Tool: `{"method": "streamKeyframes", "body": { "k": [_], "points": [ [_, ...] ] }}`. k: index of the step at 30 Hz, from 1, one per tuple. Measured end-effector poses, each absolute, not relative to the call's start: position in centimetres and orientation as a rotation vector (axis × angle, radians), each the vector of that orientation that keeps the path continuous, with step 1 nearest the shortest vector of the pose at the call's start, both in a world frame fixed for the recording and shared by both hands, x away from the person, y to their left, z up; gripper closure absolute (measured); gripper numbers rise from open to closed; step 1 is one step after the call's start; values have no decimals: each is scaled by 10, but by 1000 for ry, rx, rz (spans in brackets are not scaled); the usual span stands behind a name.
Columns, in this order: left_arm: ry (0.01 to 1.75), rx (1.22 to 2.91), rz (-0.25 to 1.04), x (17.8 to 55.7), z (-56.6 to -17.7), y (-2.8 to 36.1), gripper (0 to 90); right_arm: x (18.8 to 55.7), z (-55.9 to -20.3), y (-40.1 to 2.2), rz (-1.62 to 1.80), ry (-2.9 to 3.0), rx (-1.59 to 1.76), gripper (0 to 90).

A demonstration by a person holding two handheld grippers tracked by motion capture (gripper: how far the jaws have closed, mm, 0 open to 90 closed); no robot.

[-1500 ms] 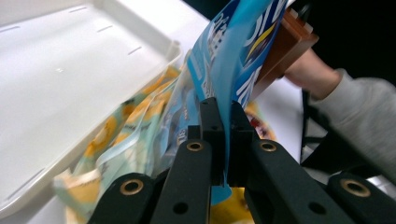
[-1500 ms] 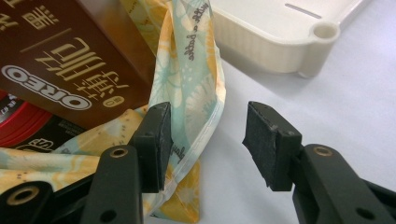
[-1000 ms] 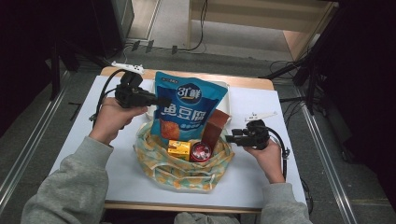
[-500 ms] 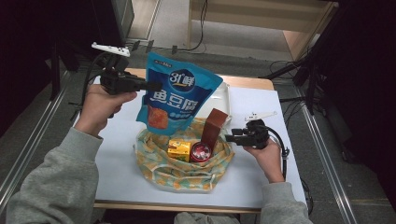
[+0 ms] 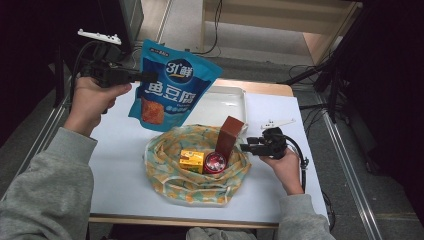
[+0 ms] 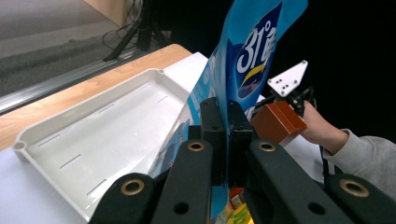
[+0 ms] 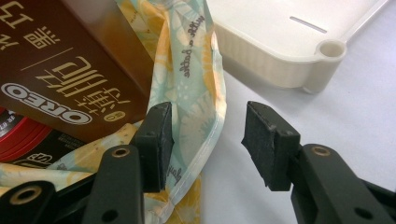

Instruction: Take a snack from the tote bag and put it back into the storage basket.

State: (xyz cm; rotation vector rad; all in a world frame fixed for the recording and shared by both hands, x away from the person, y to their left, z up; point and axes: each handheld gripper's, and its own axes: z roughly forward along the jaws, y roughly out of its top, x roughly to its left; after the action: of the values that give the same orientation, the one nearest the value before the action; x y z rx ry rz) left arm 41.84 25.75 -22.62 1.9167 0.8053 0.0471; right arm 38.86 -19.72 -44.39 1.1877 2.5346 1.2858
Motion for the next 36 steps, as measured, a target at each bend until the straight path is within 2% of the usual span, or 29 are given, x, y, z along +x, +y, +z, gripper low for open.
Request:
{"method": "streamKeyframes", "body": {
  "k": [15,36],
  "points": [
    [893,1894,59,474,-251,253,900,387,-443,-199,1294,2531,1190,531],
    [913,1886,57,519,-298,216,900,385,-445,-198,1285,2546,1192,532]
  ]
}}
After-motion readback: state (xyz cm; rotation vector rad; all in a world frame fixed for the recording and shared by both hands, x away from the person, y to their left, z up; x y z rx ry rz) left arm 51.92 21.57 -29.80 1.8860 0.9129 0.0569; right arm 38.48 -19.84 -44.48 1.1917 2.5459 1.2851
